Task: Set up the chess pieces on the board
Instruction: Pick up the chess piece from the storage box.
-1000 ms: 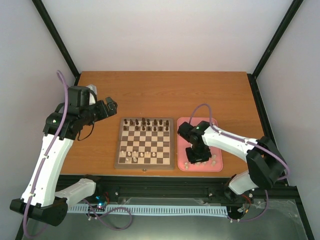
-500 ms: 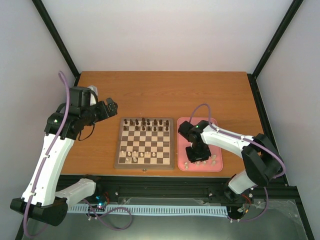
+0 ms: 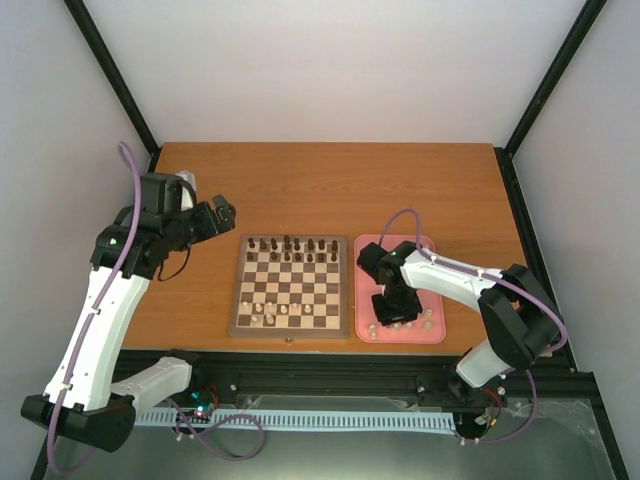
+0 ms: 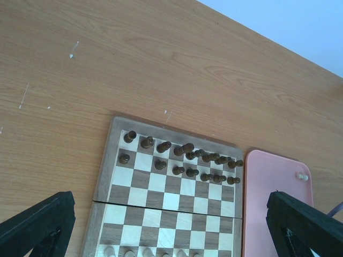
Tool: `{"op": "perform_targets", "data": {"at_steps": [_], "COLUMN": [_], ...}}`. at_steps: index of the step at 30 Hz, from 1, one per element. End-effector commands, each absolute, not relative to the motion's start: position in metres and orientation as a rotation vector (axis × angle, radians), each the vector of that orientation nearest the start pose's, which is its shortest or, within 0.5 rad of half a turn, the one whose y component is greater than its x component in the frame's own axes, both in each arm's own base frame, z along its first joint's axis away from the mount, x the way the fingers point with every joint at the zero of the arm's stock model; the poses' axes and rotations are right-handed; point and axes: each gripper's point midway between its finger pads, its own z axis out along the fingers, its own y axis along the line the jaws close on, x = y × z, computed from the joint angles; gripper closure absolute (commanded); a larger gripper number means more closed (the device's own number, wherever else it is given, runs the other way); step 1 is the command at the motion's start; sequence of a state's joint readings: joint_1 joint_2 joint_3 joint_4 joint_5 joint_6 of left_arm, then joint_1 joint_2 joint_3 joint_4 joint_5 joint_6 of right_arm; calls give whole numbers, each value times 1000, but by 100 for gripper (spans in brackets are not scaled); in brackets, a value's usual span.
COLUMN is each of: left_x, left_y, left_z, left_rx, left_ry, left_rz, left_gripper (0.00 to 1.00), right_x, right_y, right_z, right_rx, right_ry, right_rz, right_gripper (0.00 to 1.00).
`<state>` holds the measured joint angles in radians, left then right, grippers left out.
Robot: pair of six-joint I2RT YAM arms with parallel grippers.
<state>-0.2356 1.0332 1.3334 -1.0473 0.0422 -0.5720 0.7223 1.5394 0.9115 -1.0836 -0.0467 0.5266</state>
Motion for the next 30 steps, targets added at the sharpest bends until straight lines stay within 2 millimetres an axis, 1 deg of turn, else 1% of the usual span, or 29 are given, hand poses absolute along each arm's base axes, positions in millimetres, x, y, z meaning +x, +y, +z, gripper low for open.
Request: {"op": "perform_targets", "data": {"at_steps": [1,14,19,21,24,26,30], "left_x": [275,277,275,274,274,274,274], "left_y": [-70,-71,-70,-70,-70,-70,-70], "left_z": [305,302,299,299,298,299,304], "left_rx": [-386,-383,-385,-385,-386,-386,-381], "left_ry": [2316,2323,2329,2331,2334,2332,2321], "left_rz": [-443,-445,-436,-438,-440,-440,-441], "left_gripper": [0,0,0,0,0,0,0], "right_x": [150,146,147,150,154,157,174], "right_y": [143,142,141,140,141,141,143], "right_z": [32,29,31,34,40,46,70], "right_rx": [-321,-318,-313,-314,-318,-321,-326], "right_ry": [3287,3298,3293,3282,3265,3253,3190], "right_rz": [-73,-69,-77,-94,-106,-110,-155], "right_gripper": [64,74,80,82,89,90,90]}}
